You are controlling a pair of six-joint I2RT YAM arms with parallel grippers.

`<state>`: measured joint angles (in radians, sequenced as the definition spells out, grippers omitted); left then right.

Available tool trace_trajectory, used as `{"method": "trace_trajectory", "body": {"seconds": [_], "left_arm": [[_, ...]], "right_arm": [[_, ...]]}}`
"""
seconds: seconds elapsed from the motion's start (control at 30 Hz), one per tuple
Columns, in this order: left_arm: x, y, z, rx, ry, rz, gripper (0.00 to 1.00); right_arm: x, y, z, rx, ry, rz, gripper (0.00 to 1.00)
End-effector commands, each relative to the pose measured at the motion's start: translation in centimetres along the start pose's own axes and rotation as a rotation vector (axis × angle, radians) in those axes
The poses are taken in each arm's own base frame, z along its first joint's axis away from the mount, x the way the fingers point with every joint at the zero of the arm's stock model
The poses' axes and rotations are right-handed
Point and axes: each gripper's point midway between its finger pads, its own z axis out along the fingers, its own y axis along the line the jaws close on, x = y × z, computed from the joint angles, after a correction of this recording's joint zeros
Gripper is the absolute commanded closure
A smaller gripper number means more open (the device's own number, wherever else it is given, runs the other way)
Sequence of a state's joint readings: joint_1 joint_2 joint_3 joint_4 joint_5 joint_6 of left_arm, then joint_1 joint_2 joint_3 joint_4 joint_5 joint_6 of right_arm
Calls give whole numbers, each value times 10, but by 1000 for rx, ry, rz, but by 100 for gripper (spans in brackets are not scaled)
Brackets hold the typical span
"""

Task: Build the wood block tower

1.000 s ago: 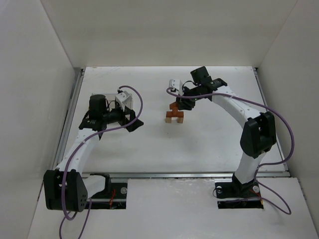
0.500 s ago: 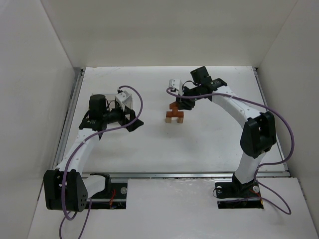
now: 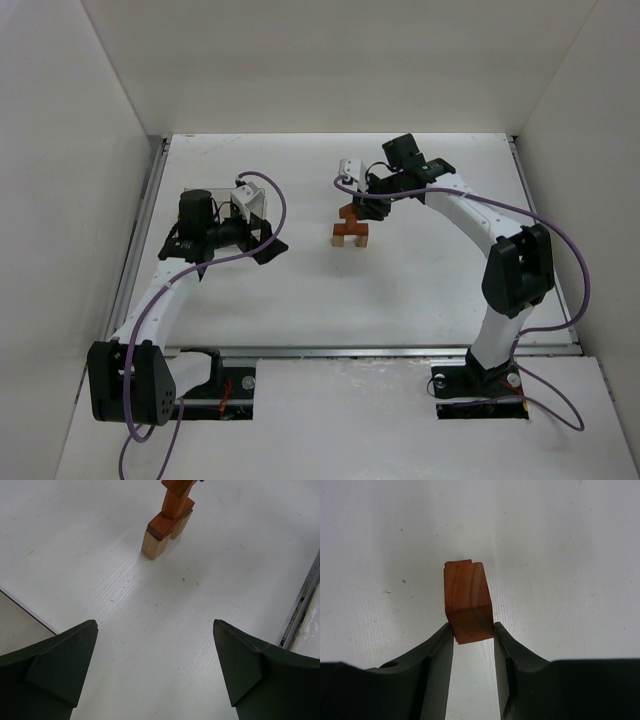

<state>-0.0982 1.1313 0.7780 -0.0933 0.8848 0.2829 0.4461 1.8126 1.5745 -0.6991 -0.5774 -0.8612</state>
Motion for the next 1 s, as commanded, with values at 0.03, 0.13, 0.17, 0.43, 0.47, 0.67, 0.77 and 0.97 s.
{"method": "trace_trajectory", "body": {"seconds": [0.03, 0.13, 0.17, 0.43, 0.47, 0.67, 0.77, 0.97], "left_arm": [[-6, 1, 0, -5, -30, 31, 0], [-6, 1, 0, -5, -30, 31, 0], [-6, 1, 0, -5, -30, 31, 0], [-6, 1, 0, -5, -30, 31, 0], [-6, 1, 0, -5, -30, 31, 0], [-6, 1, 0, -5, -30, 31, 0], [-6, 1, 0, -5, -30, 31, 0], [-8, 0, -2, -6, -36, 37, 0]], "right_arm": [[-1, -1, -5, 16, 0, -23, 75], [-4, -1, -8, 22, -5, -28, 75], [-4, -1, -8, 22, -5, -28, 75], [-7, 0, -13, 37, -19, -41, 75], [-7, 0, -13, 37, -19, -41, 75], [-8, 0, -14, 43, -24, -46, 75], [-8, 0, -14, 43, -24, -46, 75], [-7, -1, -15, 49, -17, -46, 57]]}}
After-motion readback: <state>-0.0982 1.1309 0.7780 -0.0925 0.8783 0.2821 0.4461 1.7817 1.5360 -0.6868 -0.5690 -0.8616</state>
